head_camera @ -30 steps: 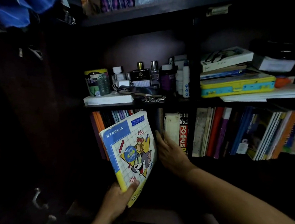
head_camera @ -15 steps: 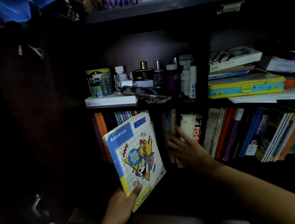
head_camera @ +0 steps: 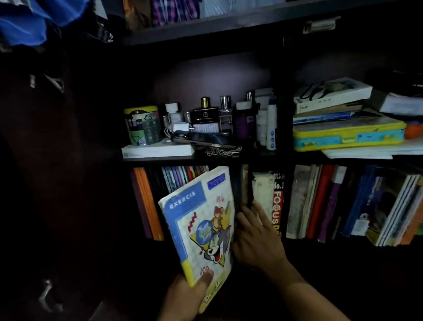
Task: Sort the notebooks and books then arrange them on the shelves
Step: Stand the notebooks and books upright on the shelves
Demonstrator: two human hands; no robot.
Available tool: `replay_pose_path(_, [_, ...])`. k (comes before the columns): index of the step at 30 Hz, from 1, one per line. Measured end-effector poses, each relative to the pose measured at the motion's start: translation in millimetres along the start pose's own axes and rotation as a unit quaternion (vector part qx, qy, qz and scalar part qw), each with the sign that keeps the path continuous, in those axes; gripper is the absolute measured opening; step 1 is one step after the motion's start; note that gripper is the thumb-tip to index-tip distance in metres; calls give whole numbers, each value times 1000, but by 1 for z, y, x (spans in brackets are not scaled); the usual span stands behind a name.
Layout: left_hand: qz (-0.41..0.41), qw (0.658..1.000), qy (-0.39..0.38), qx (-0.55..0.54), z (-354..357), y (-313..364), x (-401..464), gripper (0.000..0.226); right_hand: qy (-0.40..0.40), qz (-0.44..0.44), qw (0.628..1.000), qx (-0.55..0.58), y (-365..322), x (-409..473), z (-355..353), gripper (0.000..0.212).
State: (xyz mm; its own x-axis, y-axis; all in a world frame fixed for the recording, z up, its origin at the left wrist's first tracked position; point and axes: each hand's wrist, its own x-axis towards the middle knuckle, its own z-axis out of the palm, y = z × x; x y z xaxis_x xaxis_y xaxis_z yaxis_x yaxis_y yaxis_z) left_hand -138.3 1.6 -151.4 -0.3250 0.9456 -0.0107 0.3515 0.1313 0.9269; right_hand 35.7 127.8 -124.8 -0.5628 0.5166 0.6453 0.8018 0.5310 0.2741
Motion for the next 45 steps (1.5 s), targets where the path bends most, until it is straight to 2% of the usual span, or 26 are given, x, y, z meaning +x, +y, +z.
replay_pose_path(2, [-18, 999, 23, -37, -2, 4, 3, 12, 3, 5, 1000, -3, 0, -5, 10, 50])
replay_pose_path(6, [-19, 996, 60, -55, 1, 10, 12, 20, 42, 16, 999, 16, 5, -12, 28, 48])
replay_pose_path(10, [15, 996, 85, -8, 4, 7, 7, 18, 65, 5, 997, 31, 6, -12, 35, 37])
replay_pose_path(13, [46, 993, 97, 38, 12, 12, 1, 28, 50, -10, 998, 26, 9, -12, 37, 48])
replay_pose_path(18, [87, 985, 95, 113, 43, 27, 3, 45, 83, -18, 996, 31, 8, -13, 36, 51])
replay_pose_path(20, [106, 981, 94, 132, 55, 33, 8, 46, 90, -20, 995, 35, 8, -13, 36, 57])
replay_pose_path(24, [95, 974, 82, 191, 71, 40, 20, 46, 86, -29, 996, 24, 10, -14, 38, 60])
replay_pose_path(28, [71, 977, 92, 180, 76, 38, 33, 44, 94, -31, 995, 14, 9, -13, 40, 53])
replay_pose_path(31, [43, 979, 141, 142, 72, 43, 49, 40, 110, -30, 993, 11, 11, -14, 43, 50])
replay_pose_path(33, [43, 979, 171, 105, 70, 47, 59, 36, 98, -36, 994, 12, 11, -14, 46, 52])
replay_pose_path(35, [57, 980, 166, 96, 74, 50, 66, 37, 96, -41, 994, 12, 11, -14, 47, 54])
replay_pose_path(37, [77, 980, 150, 104, 77, 51, 67, 45, 108, -47, 993, 17, 13, -14, 45, 53])
replay_pose_path(41, [101, 982, 144, 74, 74, 39, 57, 88, 117, -64, 986, 97, 20, -14, 35, 30])
replay_pose_path(42, [107, 981, 145, 78, 72, 35, 56, 90, 123, -63, 983, 118, 22, -14, 34, 28])
replay_pose_path(45, [163, 961, 178, 134, 65, 32, 60, 59, 142, -66, 976, 153, 21, -14, 33, 27])
